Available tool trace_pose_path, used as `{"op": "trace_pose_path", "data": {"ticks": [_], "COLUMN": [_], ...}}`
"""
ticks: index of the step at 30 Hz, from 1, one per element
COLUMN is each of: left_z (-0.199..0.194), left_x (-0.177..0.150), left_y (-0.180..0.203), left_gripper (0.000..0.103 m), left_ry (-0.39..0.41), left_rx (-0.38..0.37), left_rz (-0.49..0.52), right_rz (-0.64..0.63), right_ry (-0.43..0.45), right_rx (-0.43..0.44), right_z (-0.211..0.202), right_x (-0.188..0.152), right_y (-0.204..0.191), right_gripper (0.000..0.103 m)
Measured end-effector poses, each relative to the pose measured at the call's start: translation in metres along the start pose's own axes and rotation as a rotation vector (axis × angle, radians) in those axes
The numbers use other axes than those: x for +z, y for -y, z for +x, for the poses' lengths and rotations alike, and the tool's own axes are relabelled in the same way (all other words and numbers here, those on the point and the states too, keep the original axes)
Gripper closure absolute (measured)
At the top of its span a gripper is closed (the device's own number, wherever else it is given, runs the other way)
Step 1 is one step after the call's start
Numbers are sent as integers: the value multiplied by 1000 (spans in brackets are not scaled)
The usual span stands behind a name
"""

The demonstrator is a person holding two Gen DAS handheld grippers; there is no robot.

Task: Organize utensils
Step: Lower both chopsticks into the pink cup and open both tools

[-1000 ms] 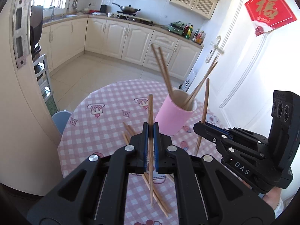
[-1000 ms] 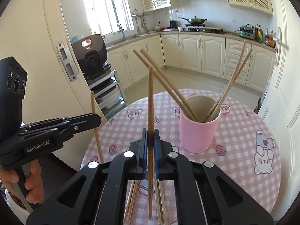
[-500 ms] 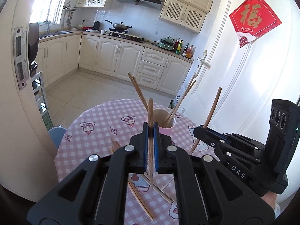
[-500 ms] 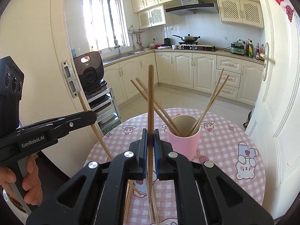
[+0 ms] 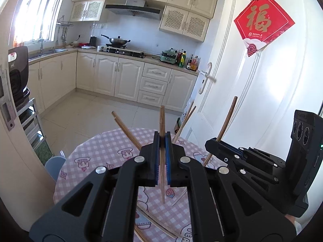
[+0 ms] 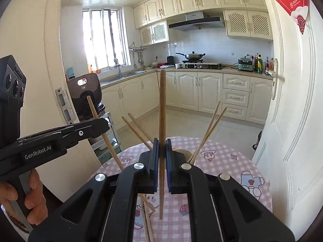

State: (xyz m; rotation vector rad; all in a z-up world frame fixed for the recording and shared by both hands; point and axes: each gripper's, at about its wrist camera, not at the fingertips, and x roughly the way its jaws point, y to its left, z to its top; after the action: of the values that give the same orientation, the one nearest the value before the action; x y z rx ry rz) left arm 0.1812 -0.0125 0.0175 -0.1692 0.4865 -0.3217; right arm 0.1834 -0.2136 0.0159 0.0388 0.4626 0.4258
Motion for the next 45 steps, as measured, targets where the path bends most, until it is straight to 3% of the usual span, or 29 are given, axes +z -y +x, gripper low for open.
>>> {"op": "trace_pose_path", "data": {"ticks": [11,17,33,38,45], "left_z": [21,41,115,125,131], "left_x": [47,50,29,24,19], "left_y": [8,0,-9,-9,-13], "left_gripper": [98,98,97,97,95], "left_ry": [129,174,57,18,-39], "left_rx": [37,64,90,118,100], "left_rz": [3,-21,-5,-9,-40], "right_rz": [29,33,37,38,49], "right_ry": [194,217,98,70,39], "right_rx": [-66,-90,-67,-59,-58], "right_z": [1,20,64,72,79], "right_x": [38,33,-2,-9,-15], "right_y": [16,25,27,28,34], "right_gripper": [98,98,98,98,98]}}
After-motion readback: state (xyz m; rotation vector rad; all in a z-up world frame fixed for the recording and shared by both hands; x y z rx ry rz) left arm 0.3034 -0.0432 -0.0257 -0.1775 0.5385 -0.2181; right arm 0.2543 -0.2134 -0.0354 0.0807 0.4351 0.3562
